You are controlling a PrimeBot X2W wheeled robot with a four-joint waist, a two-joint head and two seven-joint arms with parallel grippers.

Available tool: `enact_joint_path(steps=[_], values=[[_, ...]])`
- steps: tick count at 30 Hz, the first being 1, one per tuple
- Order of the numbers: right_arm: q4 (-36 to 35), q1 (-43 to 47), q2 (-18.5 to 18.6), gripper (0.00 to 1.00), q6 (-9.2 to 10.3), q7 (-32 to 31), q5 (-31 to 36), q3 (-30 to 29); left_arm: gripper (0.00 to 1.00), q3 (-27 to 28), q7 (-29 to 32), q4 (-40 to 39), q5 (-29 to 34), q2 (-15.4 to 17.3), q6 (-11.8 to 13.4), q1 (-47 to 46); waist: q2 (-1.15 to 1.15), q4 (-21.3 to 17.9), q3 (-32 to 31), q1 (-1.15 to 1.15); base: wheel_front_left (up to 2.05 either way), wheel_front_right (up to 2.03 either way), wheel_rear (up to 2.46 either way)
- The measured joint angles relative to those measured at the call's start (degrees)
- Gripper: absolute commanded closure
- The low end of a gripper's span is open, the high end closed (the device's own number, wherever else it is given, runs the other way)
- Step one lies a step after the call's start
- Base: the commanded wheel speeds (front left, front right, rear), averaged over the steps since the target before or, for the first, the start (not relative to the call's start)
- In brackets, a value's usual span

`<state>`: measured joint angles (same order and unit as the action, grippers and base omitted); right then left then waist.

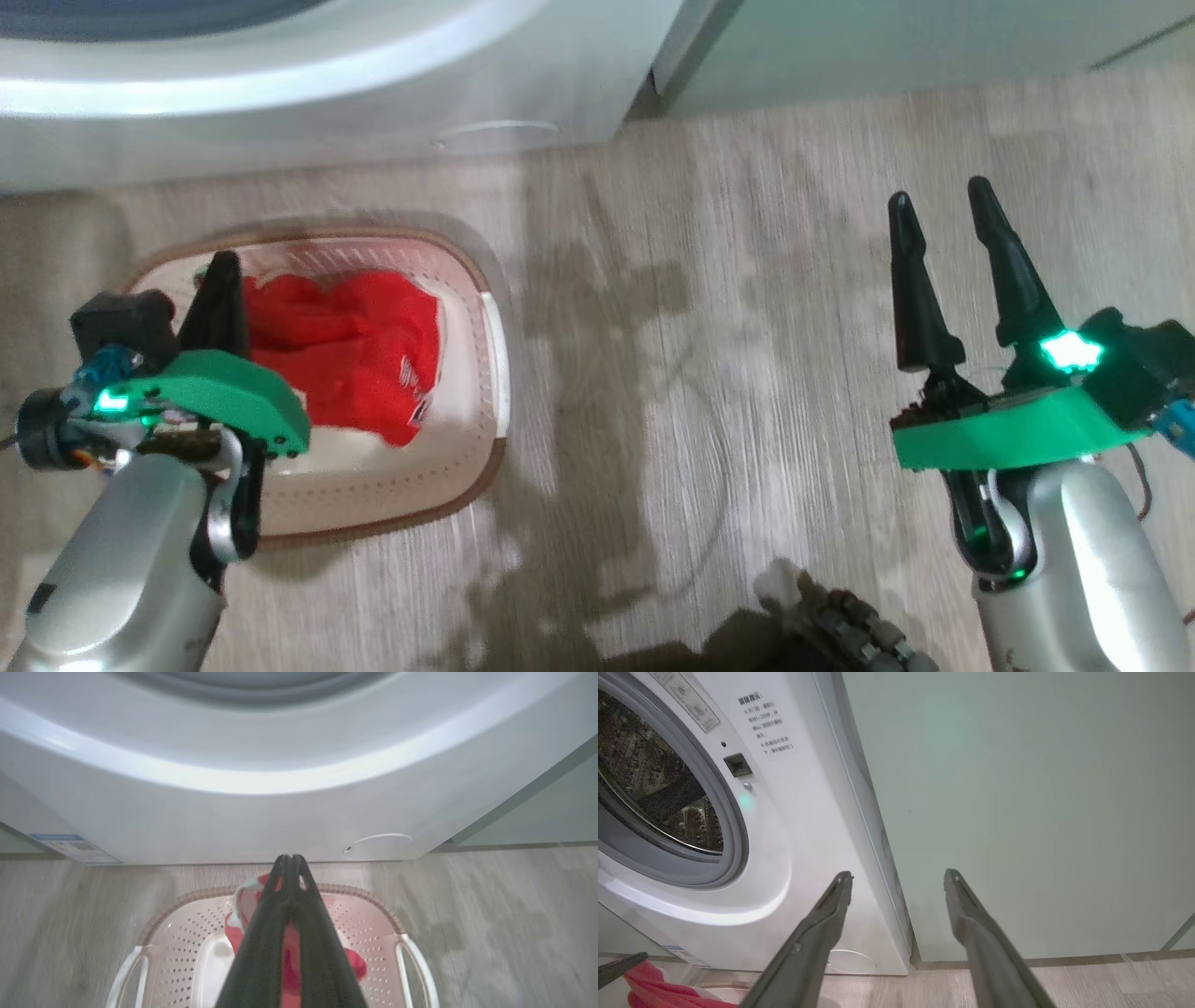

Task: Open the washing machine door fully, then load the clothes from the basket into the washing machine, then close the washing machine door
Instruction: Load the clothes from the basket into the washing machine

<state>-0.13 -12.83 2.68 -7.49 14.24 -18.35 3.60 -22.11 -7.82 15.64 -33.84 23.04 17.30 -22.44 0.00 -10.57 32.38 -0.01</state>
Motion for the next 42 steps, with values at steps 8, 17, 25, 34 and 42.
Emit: enact_joint_path(steps=[8,17,25,34,42], values=[[-1.62,3.3,0.0,0.0,0.0,-2.44,1.25,-1.47,1.0,0.0,-0.87,-11.44,2.12,0.26,3.58,2.21,0.0,1.97,-6.82,0.0,0.0,0.0,0.0],[-2.77,6.97,0.0,0.0,0.0,-5.27,2.23,-2.93,1.0,0.03,-2.31,-16.56,4.65,1.26,5.17,2.63,0.0,3.26,-13.61,0.0,0.0,0.0,0.0],[-3.31,10.9,-0.01,0.0,0.0,-7.57,2.97,-3.56,1.0,-0.21,-2.92,-19.49,5.76,2.16,6.7,6.95,0.0,3.46,-19.44,0.0,0.0,0.0,0.0],[-4.46,16.06,-0.02,0.0,0.0,-9.76,3.27,-4.35,1.0,-0.08,-4.07,-22.9,5.6,2.29,9.4,15.35,0.0,3.87,-25.22,0.0,0.0,0.0,0.0],[-5.59,18.72,-0.04,0.0,0.0,-11.18,3.35,-4.59,1.0,0.2,-4.86,-23.75,4.43,2.24,10.13,20.37,0.0,4.48,-28.65,0.0,0.0,0.0,0.0]])
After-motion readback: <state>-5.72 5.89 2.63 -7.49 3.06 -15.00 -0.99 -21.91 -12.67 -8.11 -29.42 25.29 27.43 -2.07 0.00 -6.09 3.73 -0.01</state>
